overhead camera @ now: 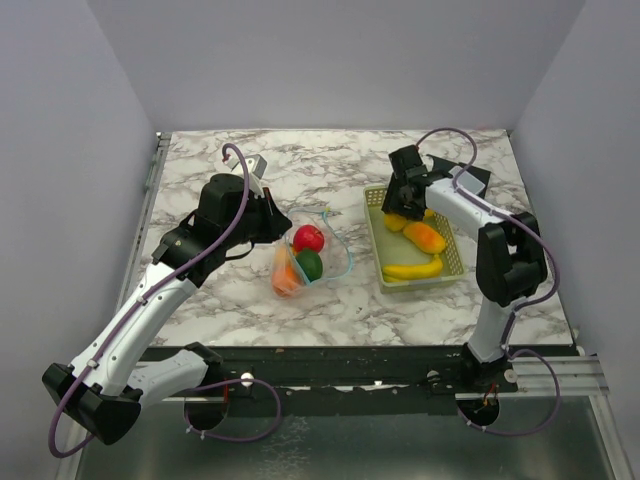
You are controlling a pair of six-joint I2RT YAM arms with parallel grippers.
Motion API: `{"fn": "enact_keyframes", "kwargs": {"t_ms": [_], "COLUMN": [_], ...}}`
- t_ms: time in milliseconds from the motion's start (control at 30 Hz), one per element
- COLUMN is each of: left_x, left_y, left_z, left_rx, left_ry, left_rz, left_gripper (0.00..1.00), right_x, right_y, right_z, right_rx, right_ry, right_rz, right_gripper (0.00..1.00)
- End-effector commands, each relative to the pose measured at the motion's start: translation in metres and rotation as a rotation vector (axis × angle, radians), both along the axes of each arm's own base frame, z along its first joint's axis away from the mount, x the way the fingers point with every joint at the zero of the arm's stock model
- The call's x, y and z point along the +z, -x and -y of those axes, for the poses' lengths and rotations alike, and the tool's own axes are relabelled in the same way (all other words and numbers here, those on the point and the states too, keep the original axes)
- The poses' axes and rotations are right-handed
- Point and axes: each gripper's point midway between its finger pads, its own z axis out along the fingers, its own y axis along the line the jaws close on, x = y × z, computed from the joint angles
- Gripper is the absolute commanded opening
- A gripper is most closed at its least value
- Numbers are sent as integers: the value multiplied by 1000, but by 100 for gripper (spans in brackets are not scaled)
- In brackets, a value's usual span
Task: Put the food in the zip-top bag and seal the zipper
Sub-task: Pick up the fake fruit from the bin, then place the fake fruit in the zipper food storage bag.
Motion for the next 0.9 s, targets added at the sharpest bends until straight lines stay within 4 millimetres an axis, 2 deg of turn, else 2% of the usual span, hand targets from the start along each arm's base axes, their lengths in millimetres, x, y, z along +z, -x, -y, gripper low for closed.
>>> {"fn": "enact_keyframes", "kwargs": {"t_ms": [0, 200, 533, 800, 867], "left_x": [7, 7, 4, 3, 4], "left_y": [-3, -3, -3, -4, -4], "left_z": [-4, -2, -1, -1, -1], "left_rx": [20, 14, 9, 9, 6], "left_ry": [3, 2, 0, -4, -2], "left_rz": [30, 27, 20, 18, 19], "left_gripper": [0, 0, 0, 0, 0], "right_x": [32, 70, 159, 235, 246], "right_y": [7, 21, 57, 108, 121], "right_z": [1, -3, -32, -86, -101], "right_rx": [27, 101, 332, 609, 668], "right_ry": [-46, -92, -208, -316, -327], "right_rz": [61, 137, 301, 460, 479], "right_gripper": [23, 22, 21, 21, 21]}}
